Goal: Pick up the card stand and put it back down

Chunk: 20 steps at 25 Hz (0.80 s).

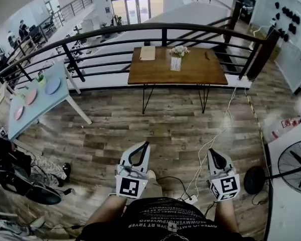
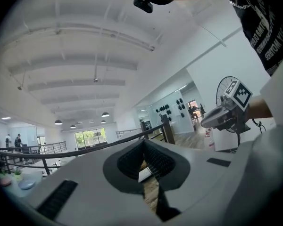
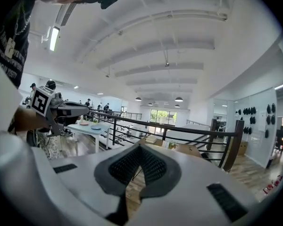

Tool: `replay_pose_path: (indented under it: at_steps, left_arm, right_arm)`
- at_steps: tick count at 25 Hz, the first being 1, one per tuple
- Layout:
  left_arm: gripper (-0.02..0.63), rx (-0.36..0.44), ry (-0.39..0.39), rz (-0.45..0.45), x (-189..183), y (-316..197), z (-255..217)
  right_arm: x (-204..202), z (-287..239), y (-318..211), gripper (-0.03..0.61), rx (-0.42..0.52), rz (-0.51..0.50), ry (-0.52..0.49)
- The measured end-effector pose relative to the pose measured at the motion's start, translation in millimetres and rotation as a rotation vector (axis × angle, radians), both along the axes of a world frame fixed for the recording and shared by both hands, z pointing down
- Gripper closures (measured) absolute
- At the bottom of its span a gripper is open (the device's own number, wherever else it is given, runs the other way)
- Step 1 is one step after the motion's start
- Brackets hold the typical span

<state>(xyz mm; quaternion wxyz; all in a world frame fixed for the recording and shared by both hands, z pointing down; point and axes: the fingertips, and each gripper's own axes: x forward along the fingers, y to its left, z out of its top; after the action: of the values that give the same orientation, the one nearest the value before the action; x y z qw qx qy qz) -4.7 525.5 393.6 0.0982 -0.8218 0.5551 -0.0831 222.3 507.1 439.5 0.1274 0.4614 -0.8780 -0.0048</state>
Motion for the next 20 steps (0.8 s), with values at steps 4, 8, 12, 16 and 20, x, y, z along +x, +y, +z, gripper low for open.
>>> replay_pose_path:
  at_steps: [4,8,12,16,20]
  left_arm:
    - [0.588,-0.005,0.022,0.007,-14,-42,1]
    - [0.588,-0.01,0.021,0.016,-24,-83,0]
    - [0.588,-0.034,0.023,0.038,-33,-116,6]
    - [0.588,-0.032,0.023,0.038,-53,-147,8]
    - [0.588,-0.052,0.024,0.02,-83,-174,9]
  right_arm:
    - [-17,2,-35,0.565,-0.012,-0.007,0.009]
    - [-28,3,-72,0.565,-0.036,-0.007,0.016]
    - [-38,6,-102,0.565,-0.066,0.012,-0.003]
    - [-57,8,-133,0.565,-0.074,0.01,0.006]
    - [-83,2,-162,0.565,-0.064,0.002,0.011]
